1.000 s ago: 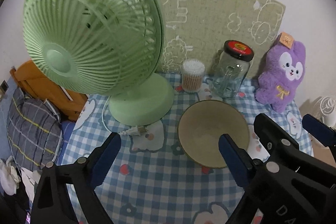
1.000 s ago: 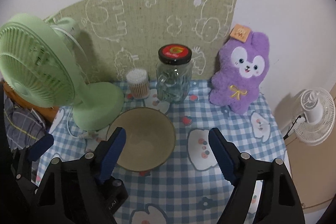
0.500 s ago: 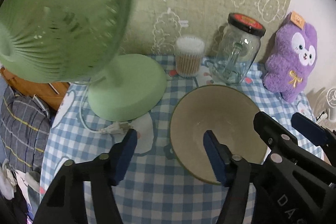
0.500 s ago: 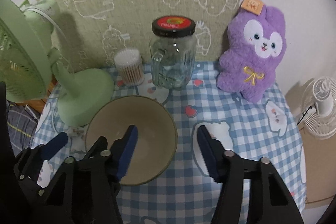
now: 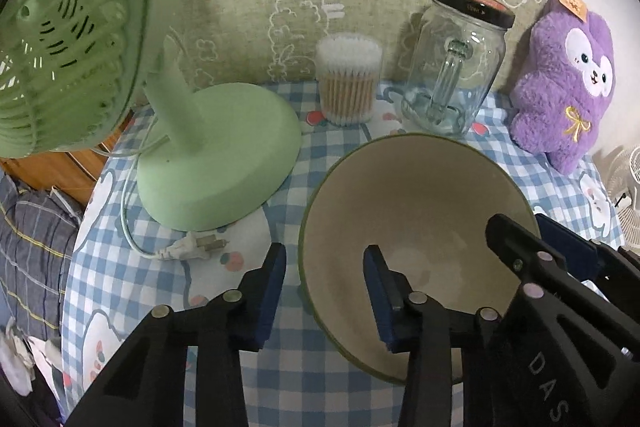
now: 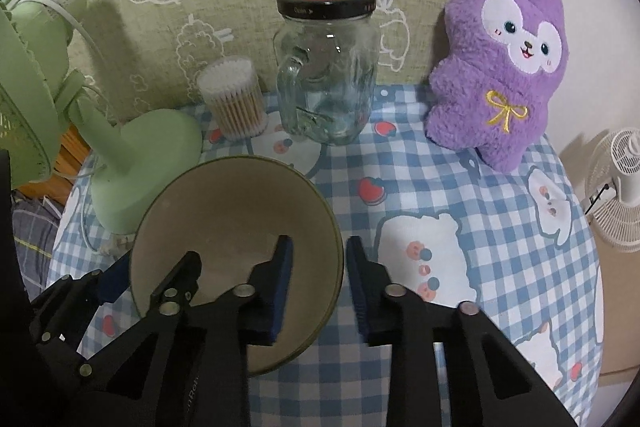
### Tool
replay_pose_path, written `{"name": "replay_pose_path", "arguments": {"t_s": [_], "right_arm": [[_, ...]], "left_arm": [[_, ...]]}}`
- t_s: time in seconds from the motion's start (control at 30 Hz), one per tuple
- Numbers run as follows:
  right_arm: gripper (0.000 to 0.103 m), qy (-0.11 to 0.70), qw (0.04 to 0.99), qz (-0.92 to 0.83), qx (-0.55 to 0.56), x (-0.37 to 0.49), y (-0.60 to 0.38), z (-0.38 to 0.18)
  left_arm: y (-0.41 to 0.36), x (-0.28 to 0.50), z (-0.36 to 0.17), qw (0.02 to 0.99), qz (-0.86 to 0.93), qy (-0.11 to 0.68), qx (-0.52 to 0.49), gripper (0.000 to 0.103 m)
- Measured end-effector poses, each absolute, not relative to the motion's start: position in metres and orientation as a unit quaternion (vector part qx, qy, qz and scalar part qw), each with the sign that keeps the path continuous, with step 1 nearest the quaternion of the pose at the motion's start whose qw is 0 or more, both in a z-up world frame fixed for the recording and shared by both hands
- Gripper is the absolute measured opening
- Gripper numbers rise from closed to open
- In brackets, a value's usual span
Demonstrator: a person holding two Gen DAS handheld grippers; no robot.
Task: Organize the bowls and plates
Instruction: 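Close both tools on the patterned bowl's rim, then lift the patterned bowl with both tools and carry it toward the stacked bowls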
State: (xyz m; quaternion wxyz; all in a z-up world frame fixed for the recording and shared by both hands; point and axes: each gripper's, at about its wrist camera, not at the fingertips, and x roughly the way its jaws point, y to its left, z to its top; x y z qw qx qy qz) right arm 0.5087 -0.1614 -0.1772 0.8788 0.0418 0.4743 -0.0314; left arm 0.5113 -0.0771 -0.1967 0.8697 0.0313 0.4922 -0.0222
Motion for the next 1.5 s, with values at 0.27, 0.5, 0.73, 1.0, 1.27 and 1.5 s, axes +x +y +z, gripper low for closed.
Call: {"name": "replay_pose_path", "arguments": {"t_s": [0.27, 0.5, 0.73, 1.0, 1.27, 1.5], "right_arm": [[0.014, 0.474, 0.879, -0.043, 0.037, 0.510, -0.163, -0.179], [0.013, 0.476, 0.877, -0.053, 0.034, 0.510, -0.162, -0.179], [0.013, 0.480, 0.875, -0.053, 0.030, 0.504, -0.160, -0.175], [0.013, 0.481, 0.875, -0.051, 0.029, 0.491, -0.157, -0.168], [0.013, 0.476, 0.878, -0.048, 0.029, 0.469, -0.155, -0.152], [0.013, 0.469, 0.882, -0.042, 0.026, 0.446, -0.154, -0.134]], "left_arm": [[-0.080, 0.514, -0.196, 0.873, -0.024, 0.486, 0.042, 0.021], [-0.078, 0.513, -0.197, 0.869, -0.016, 0.493, 0.045, 0.013], [-0.076, 0.506, -0.196, 0.864, -0.018, 0.501, 0.045, 0.012], [-0.073, 0.492, -0.187, 0.863, -0.016, 0.503, 0.046, 0.012], [-0.071, 0.473, -0.171, 0.867, -0.011, 0.496, 0.046, 0.012], [-0.070, 0.451, -0.151, 0.872, -0.003, 0.487, 0.039, 0.012]]}}
